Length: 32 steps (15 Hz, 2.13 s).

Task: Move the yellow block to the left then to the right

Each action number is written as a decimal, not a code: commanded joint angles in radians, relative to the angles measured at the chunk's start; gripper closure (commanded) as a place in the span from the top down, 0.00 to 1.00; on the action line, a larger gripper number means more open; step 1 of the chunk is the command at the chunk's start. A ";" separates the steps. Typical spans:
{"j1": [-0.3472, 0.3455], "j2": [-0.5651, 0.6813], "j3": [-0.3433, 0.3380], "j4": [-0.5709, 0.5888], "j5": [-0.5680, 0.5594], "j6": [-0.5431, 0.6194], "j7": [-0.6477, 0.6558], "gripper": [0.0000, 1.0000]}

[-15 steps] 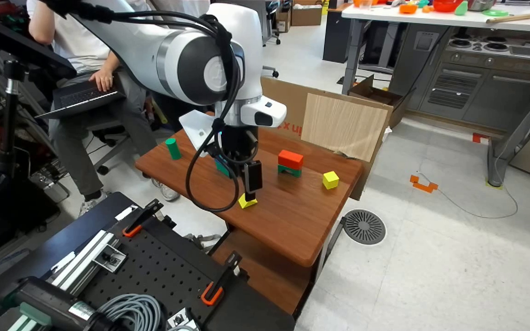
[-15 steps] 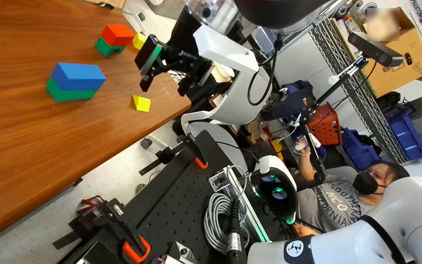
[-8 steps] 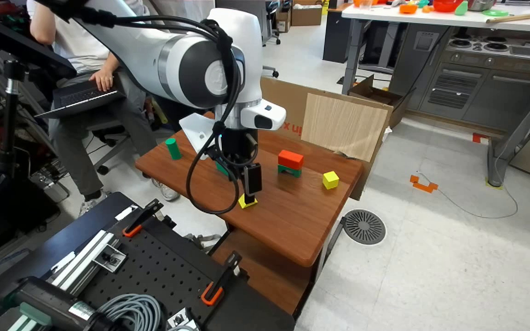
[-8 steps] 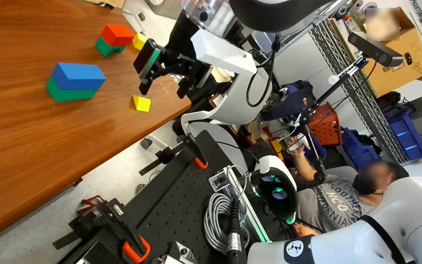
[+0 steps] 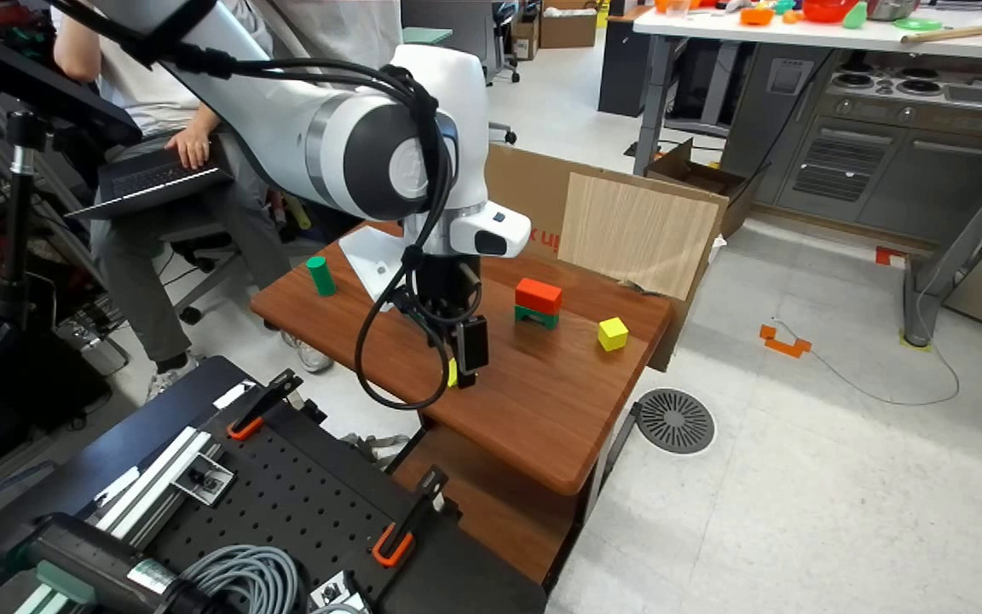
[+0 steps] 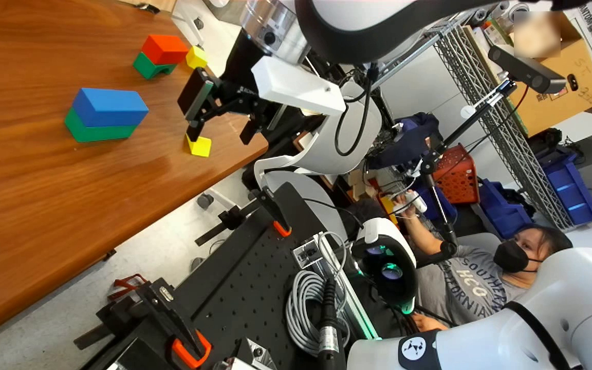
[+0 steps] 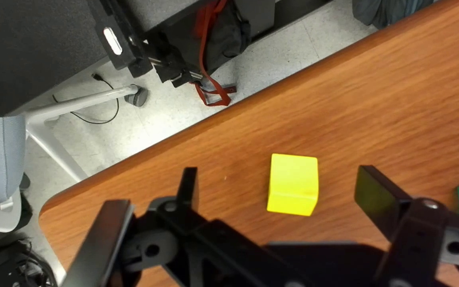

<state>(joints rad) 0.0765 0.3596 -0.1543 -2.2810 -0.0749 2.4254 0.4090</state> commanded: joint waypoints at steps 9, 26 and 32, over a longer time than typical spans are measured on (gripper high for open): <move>0.001 0.127 0.003 0.047 0.005 0.094 0.019 1.00; -0.032 0.037 0.018 0.038 0.076 0.026 -0.024 0.14; -0.060 0.044 -0.028 0.078 0.045 -0.033 0.003 0.14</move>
<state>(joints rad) 0.0408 0.4103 -0.1702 -2.2278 -0.0254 2.4436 0.4153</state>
